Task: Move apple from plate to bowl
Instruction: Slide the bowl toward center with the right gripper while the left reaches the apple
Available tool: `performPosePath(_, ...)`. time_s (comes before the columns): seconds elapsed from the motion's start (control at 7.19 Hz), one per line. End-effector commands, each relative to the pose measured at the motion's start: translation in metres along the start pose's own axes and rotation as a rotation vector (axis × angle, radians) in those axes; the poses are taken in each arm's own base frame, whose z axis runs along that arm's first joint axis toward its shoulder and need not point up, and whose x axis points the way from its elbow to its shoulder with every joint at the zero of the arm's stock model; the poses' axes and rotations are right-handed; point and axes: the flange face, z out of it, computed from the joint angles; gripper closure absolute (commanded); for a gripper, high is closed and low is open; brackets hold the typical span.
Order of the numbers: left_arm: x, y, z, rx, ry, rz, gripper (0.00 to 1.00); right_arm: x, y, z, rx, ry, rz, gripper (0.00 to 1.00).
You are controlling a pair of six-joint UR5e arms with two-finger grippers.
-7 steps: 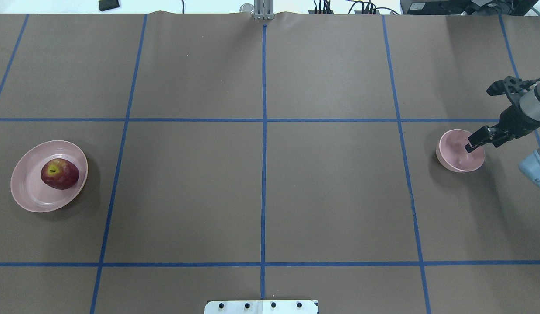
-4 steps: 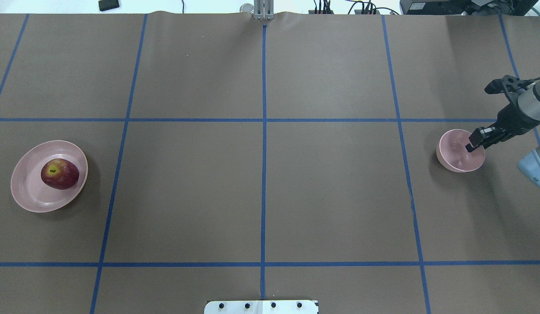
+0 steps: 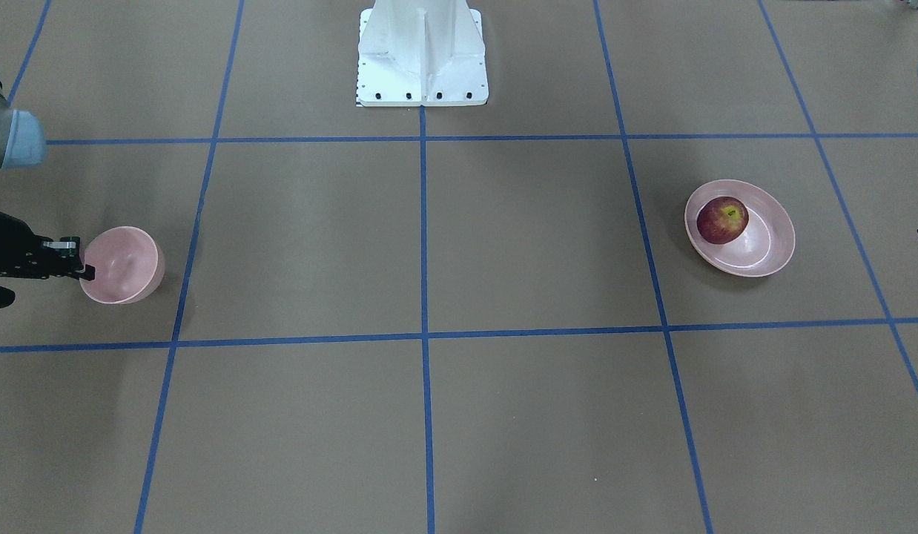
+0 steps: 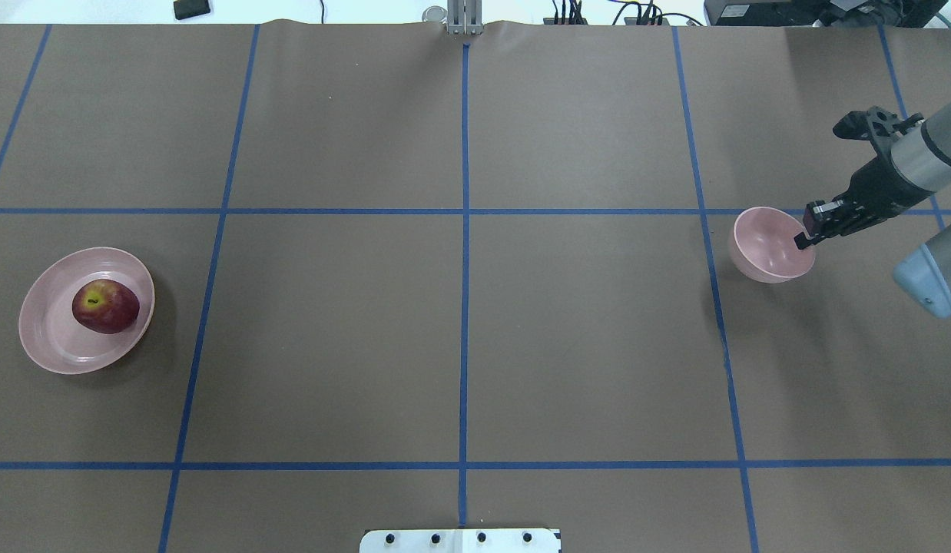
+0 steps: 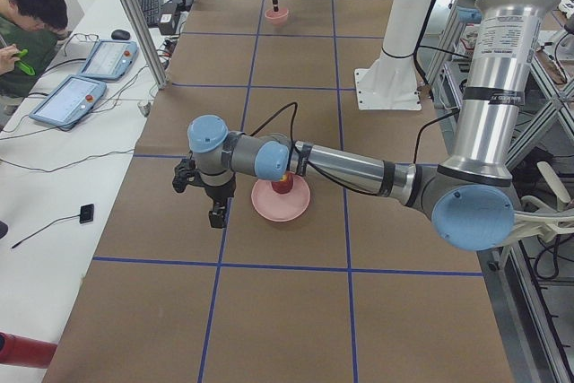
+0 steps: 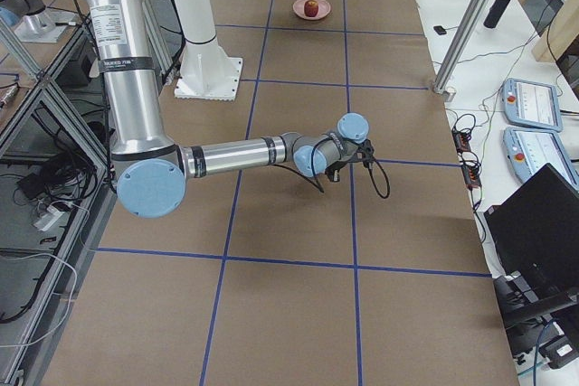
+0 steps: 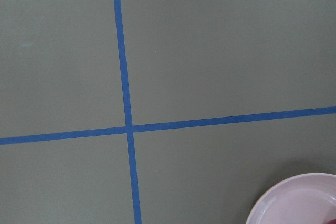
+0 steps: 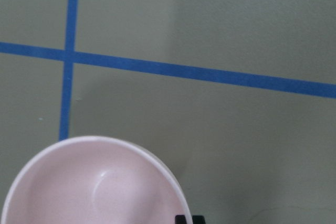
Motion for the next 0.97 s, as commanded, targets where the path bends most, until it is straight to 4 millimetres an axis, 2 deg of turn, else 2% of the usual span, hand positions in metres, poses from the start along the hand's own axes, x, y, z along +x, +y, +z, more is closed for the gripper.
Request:
performPosePath(0.0,0.046,-0.012,0.019,-0.028,0.012,-0.034,0.02,-0.079,-0.033,-0.031,0.027,-0.088,0.057,1.0)
performPosePath(0.14,0.072,-0.015,0.029,-0.023,0.025,-0.035,0.02,-0.111,-0.046,-0.041,0.042,-0.109,0.091,1.0)
performPosePath(0.42,0.118,-0.008,0.057,-0.038,0.048,-0.097,0.02,-0.169,-0.059,-0.036,0.054,-0.12,0.135,1.0)
performPosePath(0.56,0.133,-0.002,0.068,-0.03,0.063,-0.123,0.02,-0.204,-0.066,-0.03,0.069,-0.097,0.153,1.0)
performPosePath(0.7,0.144,0.005,0.079,-0.034,0.073,-0.15,0.02,-0.239,-0.077,-0.032,0.077,-0.068,0.163,1.0)
performPosePath(0.83,0.155,0.011,0.089,-0.053,0.073,-0.151,0.02,-0.267,-0.081,-0.03,0.067,-0.059,0.167,1.0)
